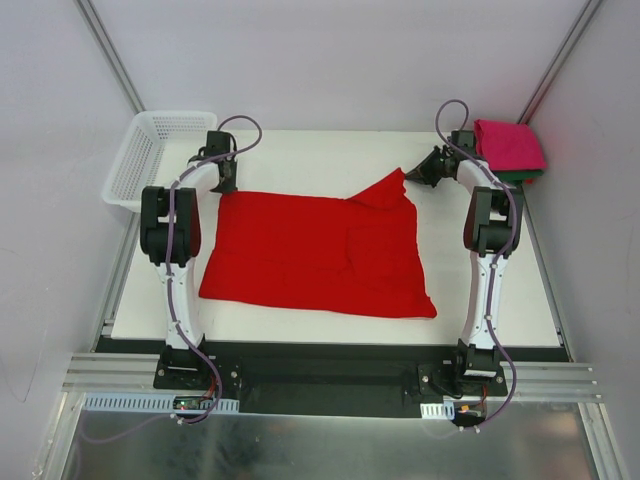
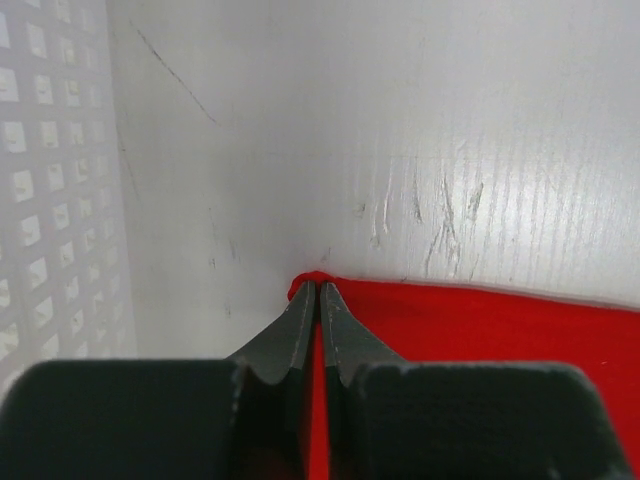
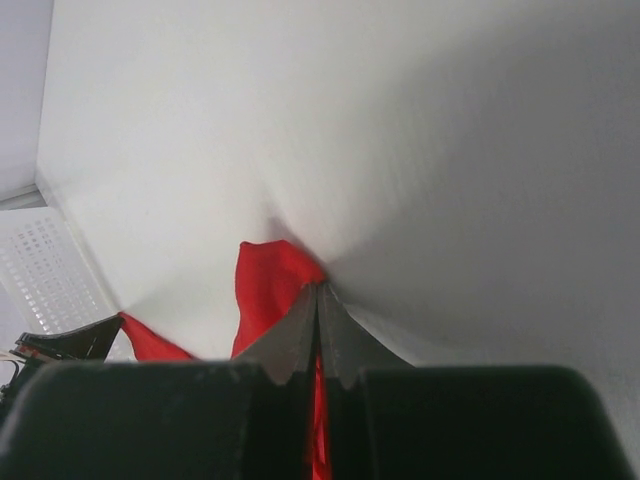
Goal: Fold and stack the t-shirts
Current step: Grap the side of the flattened tshirt furthest away from the robot with both arms, then fold the other side of the tshirt into a rectangle
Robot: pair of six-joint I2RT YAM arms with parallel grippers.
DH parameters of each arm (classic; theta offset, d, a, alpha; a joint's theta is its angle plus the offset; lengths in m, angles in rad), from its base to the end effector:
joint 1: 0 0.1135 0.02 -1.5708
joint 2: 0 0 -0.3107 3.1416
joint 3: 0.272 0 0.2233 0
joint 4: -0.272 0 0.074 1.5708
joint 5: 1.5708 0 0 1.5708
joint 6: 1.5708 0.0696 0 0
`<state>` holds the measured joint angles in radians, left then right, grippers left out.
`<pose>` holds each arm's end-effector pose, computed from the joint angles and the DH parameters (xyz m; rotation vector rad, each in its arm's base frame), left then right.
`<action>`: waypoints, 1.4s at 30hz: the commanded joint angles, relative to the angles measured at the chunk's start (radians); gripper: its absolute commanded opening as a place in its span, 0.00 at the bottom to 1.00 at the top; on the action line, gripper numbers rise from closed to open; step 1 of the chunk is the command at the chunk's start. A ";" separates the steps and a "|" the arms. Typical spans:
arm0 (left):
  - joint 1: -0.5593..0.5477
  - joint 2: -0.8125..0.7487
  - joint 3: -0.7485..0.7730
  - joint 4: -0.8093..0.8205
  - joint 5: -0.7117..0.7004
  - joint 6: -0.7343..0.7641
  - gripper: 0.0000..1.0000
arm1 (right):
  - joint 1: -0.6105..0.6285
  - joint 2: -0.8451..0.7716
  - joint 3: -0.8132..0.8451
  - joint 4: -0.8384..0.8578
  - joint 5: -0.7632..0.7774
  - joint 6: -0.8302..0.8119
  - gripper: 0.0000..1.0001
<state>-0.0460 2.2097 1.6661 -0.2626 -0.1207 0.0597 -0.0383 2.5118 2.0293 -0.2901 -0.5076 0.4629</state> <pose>0.5193 -0.0155 0.1997 0.0678 2.3736 0.1500 0.5869 0.0114 0.1557 0.3331 2.3358 0.8031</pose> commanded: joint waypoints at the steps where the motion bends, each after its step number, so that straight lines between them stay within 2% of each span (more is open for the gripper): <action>1: 0.000 -0.083 -0.046 -0.052 0.006 -0.026 0.00 | -0.020 -0.071 -0.070 0.028 0.009 -0.020 0.01; 13: 0.000 -0.278 -0.160 -0.053 0.001 -0.058 0.00 | -0.029 -0.264 -0.144 0.054 -0.017 -0.001 0.01; 23: 0.000 -0.354 -0.209 -0.058 0.033 -0.058 0.00 | -0.032 -0.456 -0.225 0.040 -0.035 -0.003 0.01; 33: 0.000 -0.531 -0.313 -0.122 0.084 -0.176 0.00 | -0.025 -0.720 -0.455 0.013 -0.045 -0.044 0.01; 42: 0.000 -0.695 -0.466 -0.122 0.055 -0.264 0.00 | 0.037 -0.916 -0.618 -0.038 0.007 -0.104 0.01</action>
<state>-0.0460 1.5967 1.2430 -0.3660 -0.0544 -0.1459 -0.0364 1.7149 1.4487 -0.3042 -0.5270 0.4145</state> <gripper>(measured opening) 0.008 0.015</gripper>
